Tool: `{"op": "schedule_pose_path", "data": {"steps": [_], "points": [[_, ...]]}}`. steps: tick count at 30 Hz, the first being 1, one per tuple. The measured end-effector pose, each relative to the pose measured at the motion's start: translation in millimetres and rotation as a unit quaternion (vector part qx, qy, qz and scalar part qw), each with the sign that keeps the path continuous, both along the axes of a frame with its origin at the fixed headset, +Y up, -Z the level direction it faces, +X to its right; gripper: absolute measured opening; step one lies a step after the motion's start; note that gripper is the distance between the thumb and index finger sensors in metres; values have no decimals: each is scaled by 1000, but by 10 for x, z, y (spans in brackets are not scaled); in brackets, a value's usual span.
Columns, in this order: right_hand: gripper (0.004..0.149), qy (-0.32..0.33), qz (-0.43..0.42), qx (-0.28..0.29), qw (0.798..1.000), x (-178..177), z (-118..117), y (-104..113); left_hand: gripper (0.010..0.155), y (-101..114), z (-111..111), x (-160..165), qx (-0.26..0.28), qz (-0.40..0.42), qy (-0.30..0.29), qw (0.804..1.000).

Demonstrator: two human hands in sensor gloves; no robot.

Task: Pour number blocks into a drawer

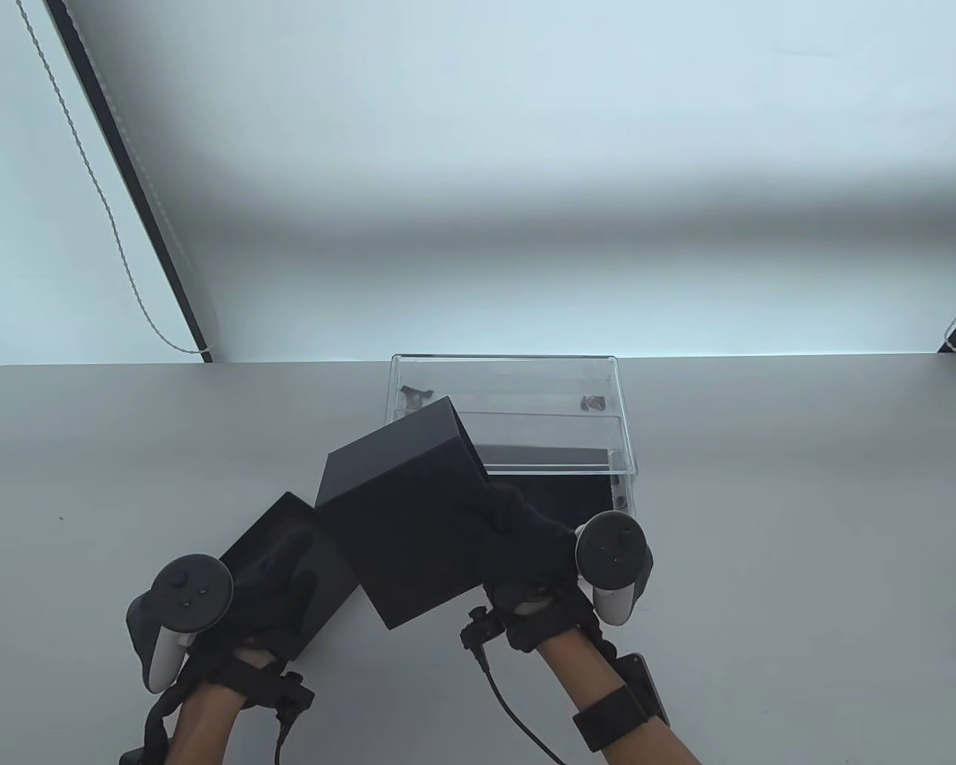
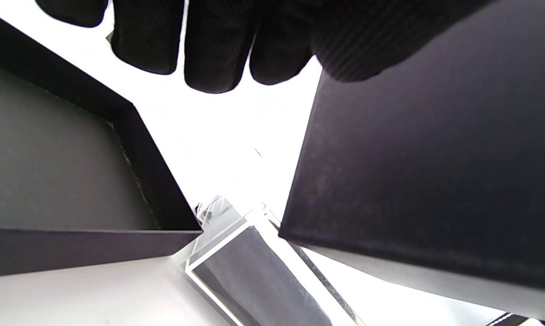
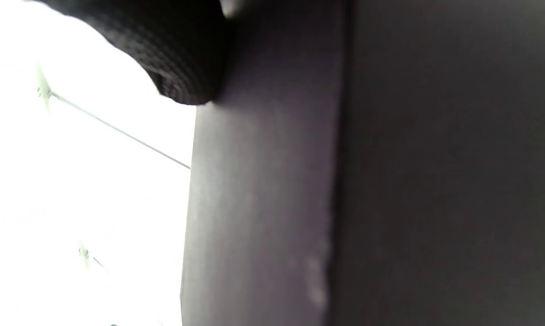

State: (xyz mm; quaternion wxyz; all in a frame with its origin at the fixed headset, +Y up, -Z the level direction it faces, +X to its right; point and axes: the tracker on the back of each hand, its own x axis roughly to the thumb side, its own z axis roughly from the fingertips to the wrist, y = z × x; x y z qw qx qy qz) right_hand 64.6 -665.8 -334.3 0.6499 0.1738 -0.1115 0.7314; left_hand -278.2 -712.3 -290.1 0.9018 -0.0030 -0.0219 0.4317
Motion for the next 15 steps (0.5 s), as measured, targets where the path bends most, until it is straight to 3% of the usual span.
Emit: {"op": "schedule_pose_path", "data": {"steps": [15], "points": [[48, -20, -176, -129, 976, 137, -262, -585, 64, -20, -6, 34, -14, -5, -9, 1000]]}}
